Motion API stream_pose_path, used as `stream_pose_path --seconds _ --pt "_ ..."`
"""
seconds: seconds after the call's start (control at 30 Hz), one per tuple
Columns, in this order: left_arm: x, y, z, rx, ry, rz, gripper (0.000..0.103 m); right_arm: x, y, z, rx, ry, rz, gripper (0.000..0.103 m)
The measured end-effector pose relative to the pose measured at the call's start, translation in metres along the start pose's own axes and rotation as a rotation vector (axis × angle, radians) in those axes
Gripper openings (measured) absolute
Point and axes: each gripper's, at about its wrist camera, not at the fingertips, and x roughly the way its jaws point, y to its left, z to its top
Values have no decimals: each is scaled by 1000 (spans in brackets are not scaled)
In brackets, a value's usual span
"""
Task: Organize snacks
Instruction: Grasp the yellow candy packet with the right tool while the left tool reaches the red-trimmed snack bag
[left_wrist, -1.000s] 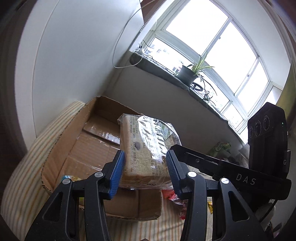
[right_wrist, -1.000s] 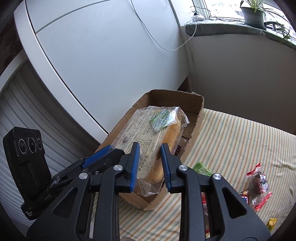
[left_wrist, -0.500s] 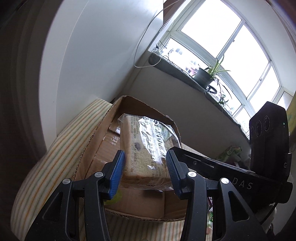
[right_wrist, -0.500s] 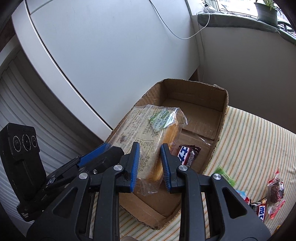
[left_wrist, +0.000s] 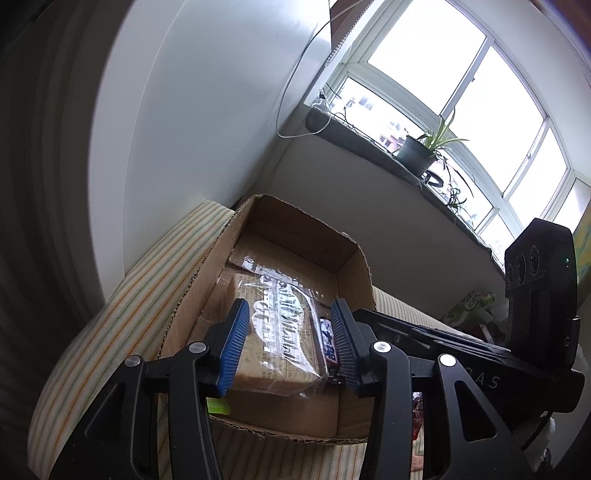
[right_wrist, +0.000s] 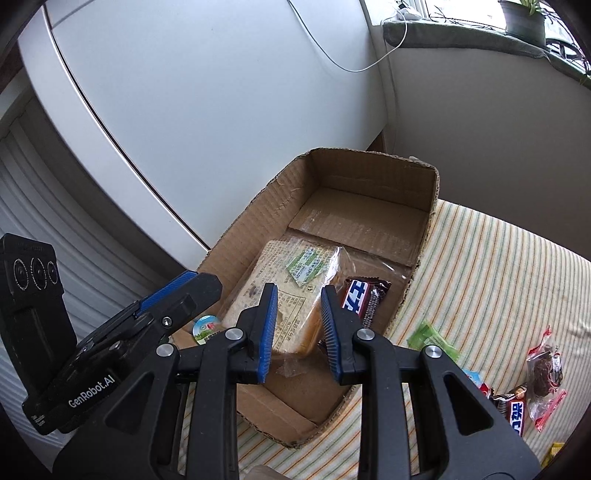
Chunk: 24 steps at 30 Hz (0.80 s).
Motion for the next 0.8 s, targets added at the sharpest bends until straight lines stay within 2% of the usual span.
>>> stream_pose_path --seconds 0.23,0.43,0.5,0.57,0.8 --pt "-3 -21 -6 45 -3 -34 43 -39 -13 -8 7 -47 -30 25" --pt "-9 -46 -15 102 -2 -93 43 -79 -34 -23 32 -98 -81 27" --pt "-9 -55 -19 122 3 -111 43 -93 -43 -31 43 -115 -100 33" --pt "-9 -63 -23 137 16 -131 43 -108 -52 -40 58 -135 -122 45" --pt "-6 -94 -45 213 69 -195 44 -137 -79 -75 75 -157 -234 45"
